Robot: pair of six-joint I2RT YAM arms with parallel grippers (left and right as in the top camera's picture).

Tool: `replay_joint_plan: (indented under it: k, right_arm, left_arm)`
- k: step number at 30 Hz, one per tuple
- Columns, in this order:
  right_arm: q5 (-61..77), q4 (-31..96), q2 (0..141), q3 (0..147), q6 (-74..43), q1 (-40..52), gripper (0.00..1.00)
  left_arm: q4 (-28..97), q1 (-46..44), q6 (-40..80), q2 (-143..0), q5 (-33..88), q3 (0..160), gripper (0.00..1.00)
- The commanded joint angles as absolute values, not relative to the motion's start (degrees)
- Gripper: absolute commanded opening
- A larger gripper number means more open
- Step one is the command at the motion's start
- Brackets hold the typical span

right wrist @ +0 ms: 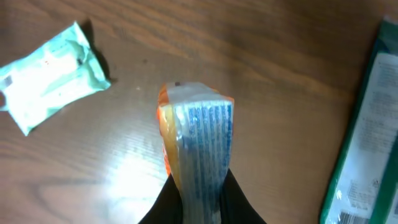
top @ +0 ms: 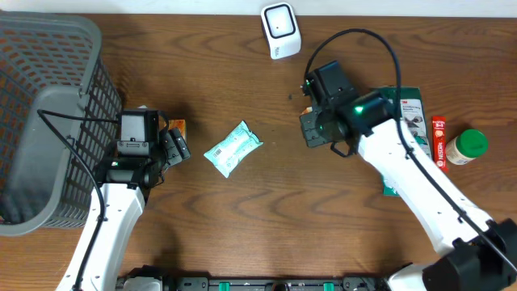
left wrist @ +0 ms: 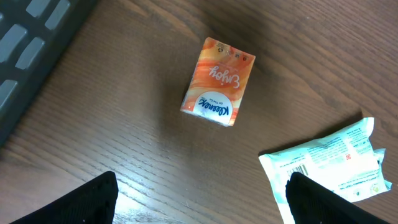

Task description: Scan the item barcode

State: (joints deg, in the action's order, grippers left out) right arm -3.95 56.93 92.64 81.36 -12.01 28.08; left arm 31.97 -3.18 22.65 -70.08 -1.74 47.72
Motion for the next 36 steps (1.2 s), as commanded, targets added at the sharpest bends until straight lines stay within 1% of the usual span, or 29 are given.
replay_joint_plan:
  k: [1,2,4,7,10,11,12,15,19,28,30,36]
  right_arm:
    - [-1.3,63.4,92.6,90.5,-13.7,26.2,0.01]
    - [-1.4,68.9,94.3,97.6,-13.6,25.0,0.01]
    - [-1.4,75.5,97.1,107.7,-13.2,24.0,0.01]
    - [-1.4,89.7,105.4,130.2,-13.3,23.2,0.01]
    - [-1.4,97.3,113.5,146.4,-13.3,22.1,0.01]
    - [-1.0,97.3,115.5,149.2,-13.2,21.6,0.01]
    - [-1.2,95.4,119.3,152.7,-13.1,20.9,0.01]
    - [-2.9,90.1,123.2,152.8,-12.5,20.9,0.01]
    - [-6.9,79.3,130.2,152.8,-9.1,21.0,0.01]
    - [-9.2,59.9,144.2,152.8,-7.5,21.4,0.01]
    - [-11.9,55.4,148.2,152.8,-7.4,22.1,0.01]
    - [-14.6,48.2,154.7,152.8,-5.7,22.3,0.01]
  left_arm:
    - [32.1,-3.2,22.5,-70.1,-2.6,49.1,0.87]
    - [32.1,-3.2,22.5,-70.1,-2.6,49.1,0.87]
    - [32.1,-3.2,22.5,-70.1,-2.6,49.1,0.87]
    - [32.1,-3.2,22.5,-70.1,-2.6,49.1,0.88]
    - [32.1,-3.2,22.5,-70.1,-2.6,49.1,0.87]
    - [32.1,-3.2,22.5,-70.1,-2.6,49.1,0.87]
    - [32.1,-3.2,22.5,-70.1,-2.6,49.1,0.88]
    - [32.1,-3.2,22.5,-70.1,-2.6,49.1,0.87]
    - [32.1,-3.2,22.5,-70.1,-2.6,49.1,0.87]
    - [32.1,-3.2,22.5,-70.1,-2.6,49.1,0.87]
    - [32.1,-3.2,22.5,-70.1,-2.6,49.1,0.87]
    - [32.1,-3.2,22.5,-70.1,-2.6,49.1,0.87]
